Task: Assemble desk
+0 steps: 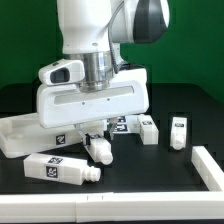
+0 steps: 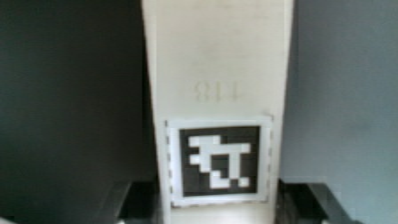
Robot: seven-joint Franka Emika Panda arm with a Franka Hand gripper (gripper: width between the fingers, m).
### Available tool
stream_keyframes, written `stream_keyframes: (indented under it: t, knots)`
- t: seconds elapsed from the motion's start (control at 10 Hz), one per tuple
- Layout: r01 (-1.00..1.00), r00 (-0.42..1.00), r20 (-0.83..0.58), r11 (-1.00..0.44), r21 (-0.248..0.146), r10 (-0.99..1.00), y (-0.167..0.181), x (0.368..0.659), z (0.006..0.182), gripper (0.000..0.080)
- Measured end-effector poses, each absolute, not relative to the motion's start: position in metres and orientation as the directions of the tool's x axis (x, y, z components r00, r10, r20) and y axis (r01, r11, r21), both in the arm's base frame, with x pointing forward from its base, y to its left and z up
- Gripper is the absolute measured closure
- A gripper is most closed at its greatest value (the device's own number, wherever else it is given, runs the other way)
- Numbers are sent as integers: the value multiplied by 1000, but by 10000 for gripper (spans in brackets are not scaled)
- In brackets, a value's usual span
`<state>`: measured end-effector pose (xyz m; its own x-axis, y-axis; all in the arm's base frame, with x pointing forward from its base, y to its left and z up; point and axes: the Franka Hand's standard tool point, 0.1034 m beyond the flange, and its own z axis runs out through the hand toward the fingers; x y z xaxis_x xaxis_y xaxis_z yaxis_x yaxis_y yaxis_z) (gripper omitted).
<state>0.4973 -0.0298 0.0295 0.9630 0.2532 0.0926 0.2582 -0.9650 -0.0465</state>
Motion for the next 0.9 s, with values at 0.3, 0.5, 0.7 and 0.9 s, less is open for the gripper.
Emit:
stream_keyframes:
  t: [0.3,0.5,0.7,0.9]
  knots:
    - [195,978,88,-978,-74,188,-2,502,44,517]
    - [163,984,86,-983,-88,155,26,498,65,517]
    - [208,974,103,-976,-70,201,13,495,70,517]
    - [187,979,98,-980,-72,180,13,494,69,517]
